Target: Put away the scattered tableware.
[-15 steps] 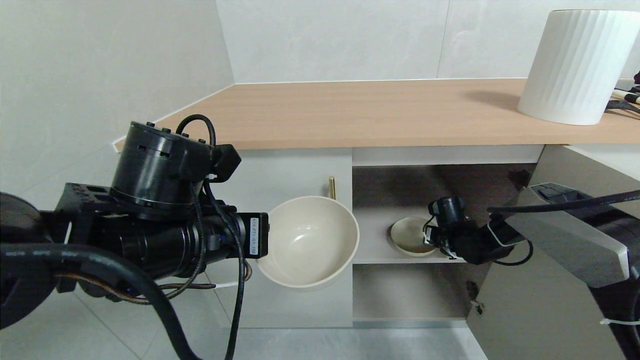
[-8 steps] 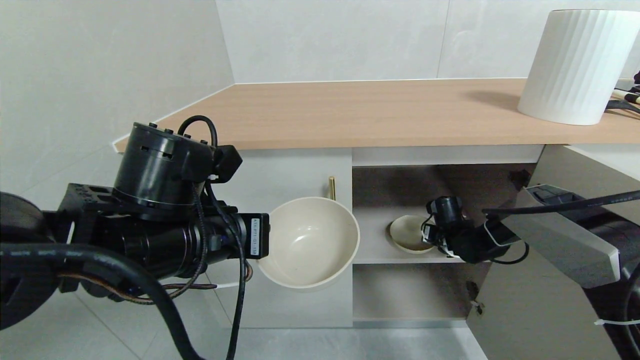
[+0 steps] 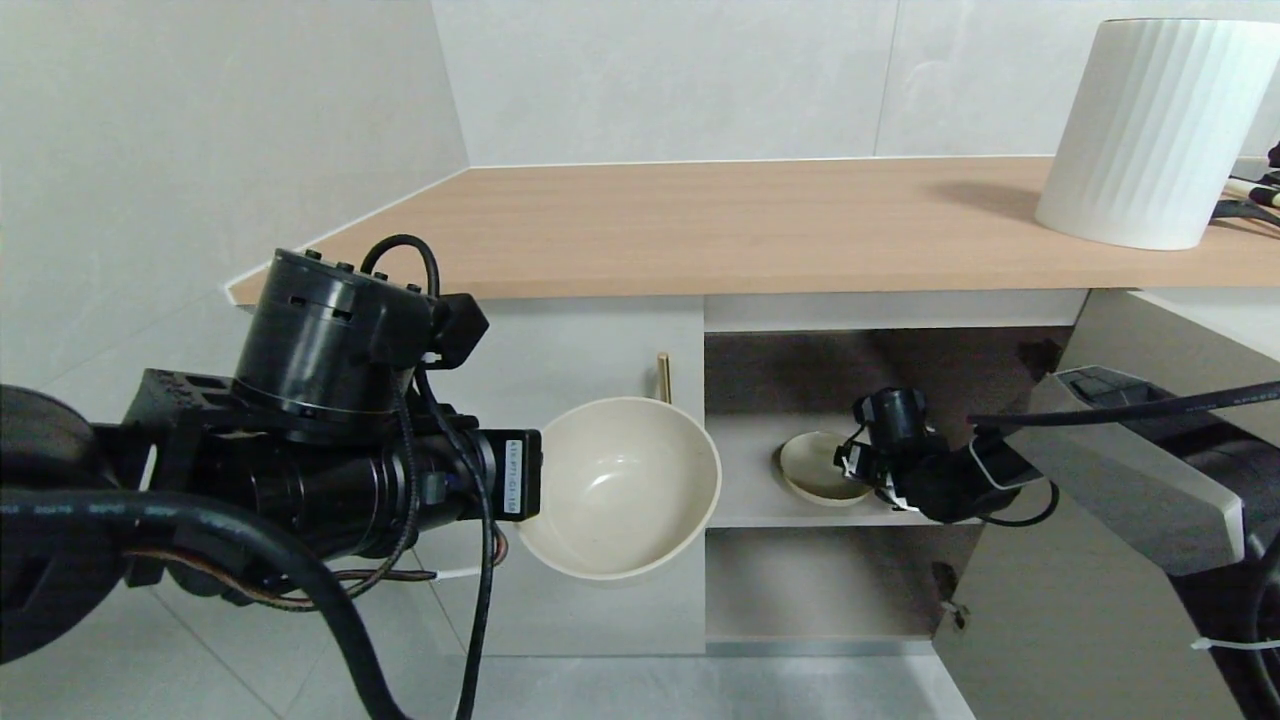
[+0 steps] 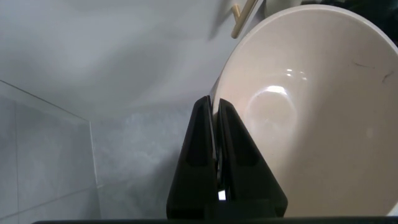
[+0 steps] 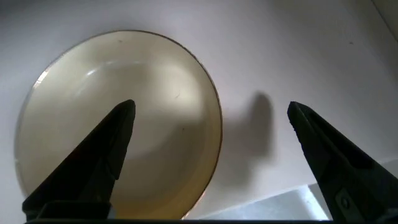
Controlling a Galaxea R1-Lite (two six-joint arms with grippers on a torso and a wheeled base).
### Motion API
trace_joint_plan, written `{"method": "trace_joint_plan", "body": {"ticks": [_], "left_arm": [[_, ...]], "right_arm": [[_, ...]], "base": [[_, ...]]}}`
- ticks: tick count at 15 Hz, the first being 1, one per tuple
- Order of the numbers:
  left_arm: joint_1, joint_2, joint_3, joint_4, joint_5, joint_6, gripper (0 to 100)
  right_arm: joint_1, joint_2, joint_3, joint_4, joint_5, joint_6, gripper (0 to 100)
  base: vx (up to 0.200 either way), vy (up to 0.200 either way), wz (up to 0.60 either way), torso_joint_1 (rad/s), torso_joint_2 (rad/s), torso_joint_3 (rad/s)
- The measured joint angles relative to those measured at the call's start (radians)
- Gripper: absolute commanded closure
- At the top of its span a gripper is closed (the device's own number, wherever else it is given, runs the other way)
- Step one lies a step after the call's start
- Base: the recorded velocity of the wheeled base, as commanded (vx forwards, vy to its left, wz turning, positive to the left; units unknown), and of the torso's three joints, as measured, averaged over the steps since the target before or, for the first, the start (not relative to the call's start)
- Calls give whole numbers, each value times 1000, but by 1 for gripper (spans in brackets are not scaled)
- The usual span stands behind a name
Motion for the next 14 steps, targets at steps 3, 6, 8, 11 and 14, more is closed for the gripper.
{"method": "trace_joint_plan", "body": {"ticks": [3,6,8,11,14], "left_arm": [[-18,21,8,0,0,16,100],[-54,68,11,-1,0,30,100],[-77,103,11,-2,1,44,100],[-98,175,9,-46,5,58,100],[-119,261,11,-114,59,59,100]], "right_arm": [[20,-75,91,1,9,11,0],[79,-254,276,1,96,-20,0],[122,-398,387,7,157,-65,0],[176,-612,481,129,232,-126,0],[236,-794,507,311,371,-147,0]], "base": [[0,0,0,0,0,0],[0,0,0,0,0,0],[0,0,0,0,0,0],[0,0,0,0,0,0],[0,0,0,0,0,0]]}}
